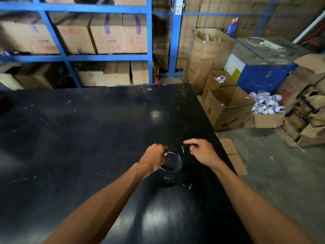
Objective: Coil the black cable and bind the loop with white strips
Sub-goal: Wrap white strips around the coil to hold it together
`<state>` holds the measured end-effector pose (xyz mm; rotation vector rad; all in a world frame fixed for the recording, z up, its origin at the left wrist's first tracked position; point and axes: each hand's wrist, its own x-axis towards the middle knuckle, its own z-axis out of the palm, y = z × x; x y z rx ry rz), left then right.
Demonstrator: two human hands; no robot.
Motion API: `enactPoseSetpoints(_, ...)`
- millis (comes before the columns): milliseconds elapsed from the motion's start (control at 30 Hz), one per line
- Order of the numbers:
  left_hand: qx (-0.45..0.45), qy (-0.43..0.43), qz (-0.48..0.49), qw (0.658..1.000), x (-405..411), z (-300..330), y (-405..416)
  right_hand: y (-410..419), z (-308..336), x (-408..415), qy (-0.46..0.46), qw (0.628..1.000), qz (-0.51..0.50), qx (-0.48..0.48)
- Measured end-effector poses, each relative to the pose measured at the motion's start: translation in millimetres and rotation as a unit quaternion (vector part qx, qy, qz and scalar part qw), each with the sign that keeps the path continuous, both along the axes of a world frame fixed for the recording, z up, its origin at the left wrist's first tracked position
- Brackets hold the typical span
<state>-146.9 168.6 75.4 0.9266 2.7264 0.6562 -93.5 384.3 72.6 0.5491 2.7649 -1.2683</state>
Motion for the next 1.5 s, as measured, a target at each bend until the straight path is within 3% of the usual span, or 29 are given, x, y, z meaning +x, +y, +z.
enactPoseSetpoints(167, 0.026, 0.092, -0.096, 0.991, 13, 24, -4, -12, 42, -5, 0.091, 0.989, 0.054, 0.103)
enactPoseSetpoints(300, 0.046, 0.115, -0.113, 0.986, 19, 40, -12, -24, 68, -6, 0.049, 0.981, 0.147, 0.115)
enactPoseSetpoints(500, 0.109, 0.055, -0.051, 0.991, 23, 57, -17, -38, 87, -2, -0.011, 0.987, 0.149, 0.061)
enactPoseSetpoints(667, 0.112, -0.041, 0.046, 0.992, 23, 67, -18, -52, 91, 5, 0.089, 0.986, 0.112, 0.081)
enactPoseSetpoints(800, 0.121, -0.077, 0.082, 0.986, 20, 72, -21, -62, 99, 10, 0.147, 0.974, 0.146, 0.096)
enactPoseSetpoints(1200, 0.130, -0.101, 0.060, 0.985, 16, 83, -38, -80, 104, -1, 0.103, 0.964, 0.211, 0.125)
enactPoseSetpoints(1500, 0.036, -0.126, 0.051, 0.990, 9, 89, -48, -89, 104, 2, 0.203, 0.928, 0.263, 0.167)
